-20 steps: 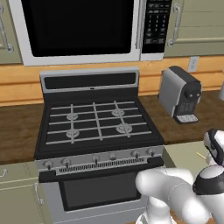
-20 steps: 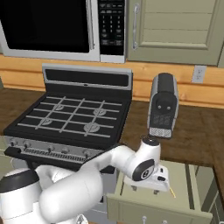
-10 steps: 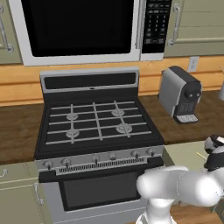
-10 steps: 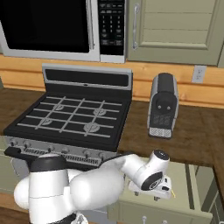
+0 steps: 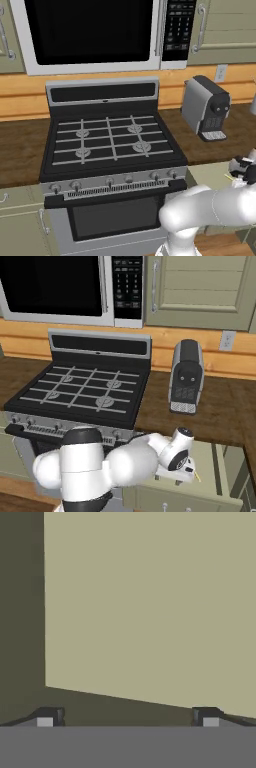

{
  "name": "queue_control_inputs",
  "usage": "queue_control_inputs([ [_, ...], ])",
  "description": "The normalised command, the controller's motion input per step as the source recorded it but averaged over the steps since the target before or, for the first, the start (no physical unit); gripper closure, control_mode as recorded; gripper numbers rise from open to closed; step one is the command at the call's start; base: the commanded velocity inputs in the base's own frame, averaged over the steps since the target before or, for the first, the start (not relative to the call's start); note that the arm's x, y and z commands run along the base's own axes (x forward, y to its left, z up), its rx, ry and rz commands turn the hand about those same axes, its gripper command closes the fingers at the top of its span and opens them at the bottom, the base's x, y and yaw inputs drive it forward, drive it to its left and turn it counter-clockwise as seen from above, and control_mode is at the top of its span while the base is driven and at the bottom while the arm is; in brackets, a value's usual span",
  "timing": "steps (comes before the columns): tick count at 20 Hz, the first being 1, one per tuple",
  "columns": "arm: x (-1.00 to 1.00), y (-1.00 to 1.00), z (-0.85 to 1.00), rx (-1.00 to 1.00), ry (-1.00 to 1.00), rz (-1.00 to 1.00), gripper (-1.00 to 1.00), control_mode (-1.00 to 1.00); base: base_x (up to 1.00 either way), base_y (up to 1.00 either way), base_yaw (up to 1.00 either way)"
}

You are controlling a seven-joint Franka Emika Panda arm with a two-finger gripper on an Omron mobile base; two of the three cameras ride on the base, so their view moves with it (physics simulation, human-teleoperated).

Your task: Take a straw from the drawer in front and place it inside the glass cup on the dining counter.

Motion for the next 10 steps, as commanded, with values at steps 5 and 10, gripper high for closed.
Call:
queue_control_inputs([
  [5,-1.00,-0.02,-0.64,0.02,0.00,-0.02,-1.00,-1.00,0.00,0.00,0.00],
  [10,-0.99,0.00,-0.28,0.00,0.05,-0.05,-1.00,-1.00,0.00,0.00,0.00],
])
